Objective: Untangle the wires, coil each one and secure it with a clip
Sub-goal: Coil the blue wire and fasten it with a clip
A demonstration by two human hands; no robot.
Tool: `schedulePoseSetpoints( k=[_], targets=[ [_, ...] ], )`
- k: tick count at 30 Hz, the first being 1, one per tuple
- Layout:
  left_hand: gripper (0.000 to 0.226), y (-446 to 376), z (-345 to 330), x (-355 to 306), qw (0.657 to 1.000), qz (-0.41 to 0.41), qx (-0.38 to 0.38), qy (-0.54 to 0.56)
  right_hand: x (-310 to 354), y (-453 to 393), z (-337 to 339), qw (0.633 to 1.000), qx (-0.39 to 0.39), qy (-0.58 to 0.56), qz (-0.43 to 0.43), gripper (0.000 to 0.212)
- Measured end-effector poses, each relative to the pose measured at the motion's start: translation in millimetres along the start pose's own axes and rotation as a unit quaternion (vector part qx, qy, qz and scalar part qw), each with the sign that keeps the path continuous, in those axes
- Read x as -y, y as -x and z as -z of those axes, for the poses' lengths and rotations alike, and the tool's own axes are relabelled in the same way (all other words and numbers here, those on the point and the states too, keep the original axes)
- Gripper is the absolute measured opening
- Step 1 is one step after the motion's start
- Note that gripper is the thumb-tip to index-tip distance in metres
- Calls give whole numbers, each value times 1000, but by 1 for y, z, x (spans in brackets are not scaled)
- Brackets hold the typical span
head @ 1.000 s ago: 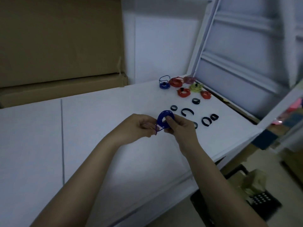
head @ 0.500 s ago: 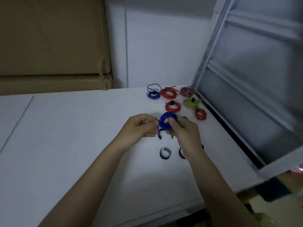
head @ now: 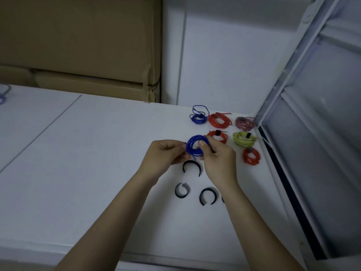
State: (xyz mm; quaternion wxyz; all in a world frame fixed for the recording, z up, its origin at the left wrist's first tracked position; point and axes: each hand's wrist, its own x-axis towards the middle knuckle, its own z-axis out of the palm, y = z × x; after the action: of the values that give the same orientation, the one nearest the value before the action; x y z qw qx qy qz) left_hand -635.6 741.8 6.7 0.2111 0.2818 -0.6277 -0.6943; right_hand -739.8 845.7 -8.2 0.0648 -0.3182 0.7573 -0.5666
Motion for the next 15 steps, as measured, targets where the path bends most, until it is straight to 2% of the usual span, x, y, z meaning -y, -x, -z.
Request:
schedulePoseSetpoints(
  k=[3,5,8,10,13,15],
  targets=[
    [23,4,3,-4,999,18,40,17,0,-5,0,995,9,68,66,14],
    [18,6,3,-4,999,2,53,-3,0,-5,-1,991,28,92,95,15],
    [11,5,1,-2,999,-28,14,-32,2,-3,-2,988,61,94,106,15],
    [10,3,1,-1,999,-38,0,-31,4,-4,-2,990,74,51,106,14],
    [11,1,-2,-2,999,-44,-16,-25,8,-2,-7,993,91,-68,43,16],
    [12,3,-9,-3,998,-54,-28,-7,10,1,-15,995,74,-72,16,17]
  ],
)
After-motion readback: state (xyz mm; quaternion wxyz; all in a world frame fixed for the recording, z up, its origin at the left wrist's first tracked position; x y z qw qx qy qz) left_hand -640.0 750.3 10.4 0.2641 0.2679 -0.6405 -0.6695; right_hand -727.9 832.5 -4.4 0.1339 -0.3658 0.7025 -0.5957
